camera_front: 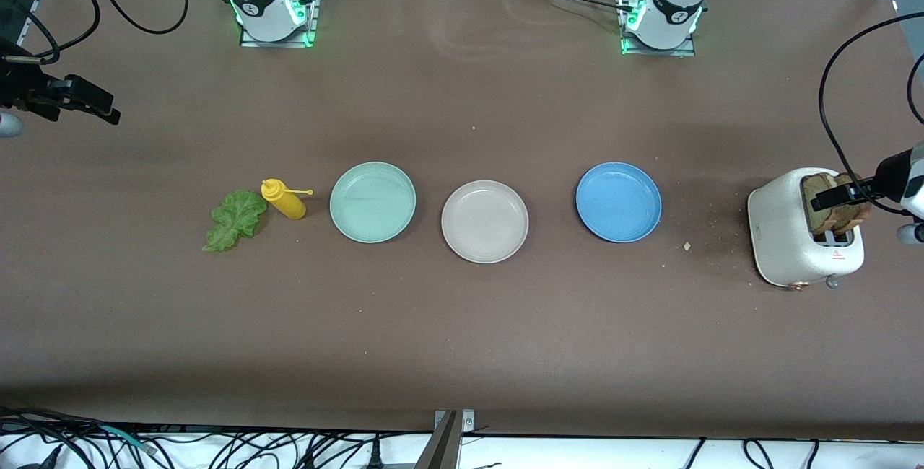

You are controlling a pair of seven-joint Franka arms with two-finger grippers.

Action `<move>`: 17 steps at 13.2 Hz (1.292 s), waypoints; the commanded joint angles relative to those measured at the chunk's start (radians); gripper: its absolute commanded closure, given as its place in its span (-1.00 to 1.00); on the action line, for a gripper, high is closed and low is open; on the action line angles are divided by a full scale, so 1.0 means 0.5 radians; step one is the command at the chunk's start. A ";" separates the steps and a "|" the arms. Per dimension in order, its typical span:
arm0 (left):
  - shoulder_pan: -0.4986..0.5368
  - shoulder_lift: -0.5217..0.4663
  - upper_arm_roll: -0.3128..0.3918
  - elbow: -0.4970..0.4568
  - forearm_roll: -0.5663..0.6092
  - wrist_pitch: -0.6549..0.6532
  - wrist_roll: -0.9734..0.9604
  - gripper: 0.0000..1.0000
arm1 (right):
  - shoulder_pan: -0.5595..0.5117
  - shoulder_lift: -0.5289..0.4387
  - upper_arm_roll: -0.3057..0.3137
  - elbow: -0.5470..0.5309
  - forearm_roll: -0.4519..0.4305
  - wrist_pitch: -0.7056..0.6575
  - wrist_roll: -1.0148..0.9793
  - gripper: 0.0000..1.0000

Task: Make sandwich in beige plate with both arms
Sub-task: 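Lower the left gripper onto the toaster and grasp a toast slice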

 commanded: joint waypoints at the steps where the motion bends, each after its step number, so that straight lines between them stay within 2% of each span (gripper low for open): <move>1: 0.083 -0.133 -0.020 -0.246 0.047 0.180 0.187 -1.00 | 0.001 0.019 -0.009 0.051 0.004 -0.043 -0.010 -1.00; 5: 0.123 -0.108 -0.020 -0.261 0.043 0.245 0.206 -1.00 | -0.002 0.016 -0.009 0.048 0.004 -0.043 -0.010 -1.00; 9: 0.124 -0.108 -0.020 -0.381 0.040 0.398 0.209 -1.00 | 0.001 0.019 -0.006 0.051 0.004 -0.043 -0.010 -1.00; 12: 0.127 -0.087 -0.020 -0.403 0.043 0.451 0.209 -1.00 | 0.001 0.019 -0.006 0.051 0.004 -0.040 -0.010 -1.00; 14: 0.130 -0.084 -0.020 -0.503 0.040 0.585 0.212 -0.93 | 0.001 0.019 -0.006 0.051 0.004 -0.040 -0.010 -1.00; 16: 0.173 -0.087 -0.020 -0.528 0.043 0.601 0.221 0.14 | -0.002 0.019 -0.006 0.051 0.004 -0.040 -0.010 -1.00; 17: 0.179 -0.090 -0.020 -0.528 0.043 0.595 0.276 0.59 | -0.002 0.019 -0.009 0.051 0.007 -0.040 -0.010 -1.00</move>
